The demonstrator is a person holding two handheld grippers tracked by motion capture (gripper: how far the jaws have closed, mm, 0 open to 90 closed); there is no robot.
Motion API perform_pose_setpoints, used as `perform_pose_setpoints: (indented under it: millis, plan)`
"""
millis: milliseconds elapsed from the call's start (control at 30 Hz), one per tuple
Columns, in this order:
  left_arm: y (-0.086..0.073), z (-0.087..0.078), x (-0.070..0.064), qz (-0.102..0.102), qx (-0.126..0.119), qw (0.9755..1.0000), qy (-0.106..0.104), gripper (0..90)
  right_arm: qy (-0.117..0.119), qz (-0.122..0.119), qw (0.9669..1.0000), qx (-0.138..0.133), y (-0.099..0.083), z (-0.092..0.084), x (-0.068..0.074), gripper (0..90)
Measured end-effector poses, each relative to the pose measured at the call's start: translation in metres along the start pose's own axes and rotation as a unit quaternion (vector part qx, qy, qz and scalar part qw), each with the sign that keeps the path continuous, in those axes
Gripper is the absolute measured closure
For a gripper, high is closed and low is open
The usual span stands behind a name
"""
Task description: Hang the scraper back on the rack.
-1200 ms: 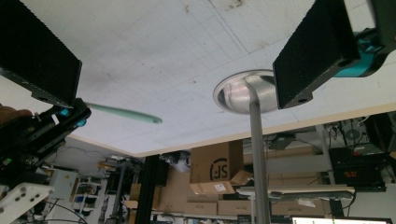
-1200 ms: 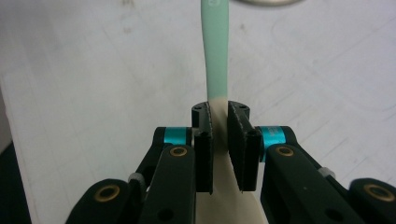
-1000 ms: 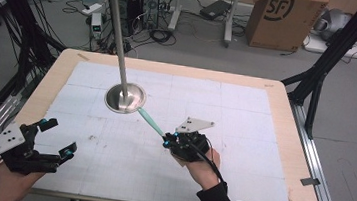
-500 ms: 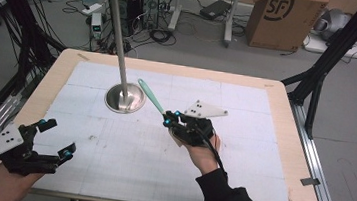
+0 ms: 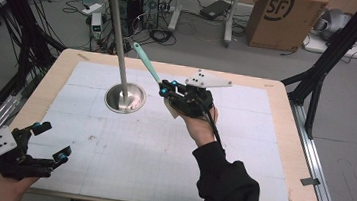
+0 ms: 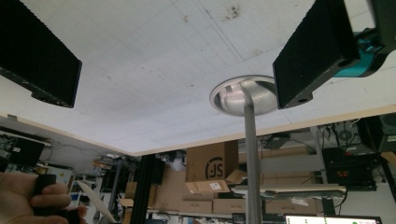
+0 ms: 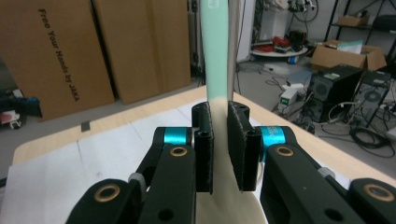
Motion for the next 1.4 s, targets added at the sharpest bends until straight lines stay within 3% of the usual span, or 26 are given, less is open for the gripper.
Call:
perform_pose_setpoints:
  millis: [233, 733, 1000, 1167, 1400]
  plan:
    - [-0.002, -0.006, 0.003, -0.001, 0.001, 1.0, 0.007, 1.7, 0.0, -0.001, 0.9999, -0.013, 0.019, 0.006, -0.006, 81.2]
    - [-0.001, -0.02, 0.011, -0.004, -0.003, 0.9997, 0.024, 1.7, -0.006, -0.003, 0.9976, -0.069, 0.062, 0.011, -0.017, 81.3]
    - [-0.002, -0.023, 0.012, -0.006, -0.003, 0.9996, 0.028, 1.7, -0.014, -0.003, 0.9962, -0.086, 0.073, 0.01, -0.025, 81.2]
    - [-0.005, -0.025, 0.012, 0.006, 0.004, 0.9995, 0.03, 1.7, -0.015, 0.003, 0.996, -0.088, 0.072, 0.013, -0.029, 81.3]
    - [-0.005, -0.026, 0.013, 0.003, 0.003, 0.9994, 0.033, 1.7, -0.011, 0.003, 0.9959, -0.09, 0.072, 0.018, -0.031, 81.2]
Point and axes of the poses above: each handheld gripper's, and its own axes: z roughly forward along the jaws, y roughly out of its top, x roughly to its left, the point moved 8 cm from there along z, roughly forward along the jaws, and after that the axes turned 15 degrees about y, right-handed, at the moved point
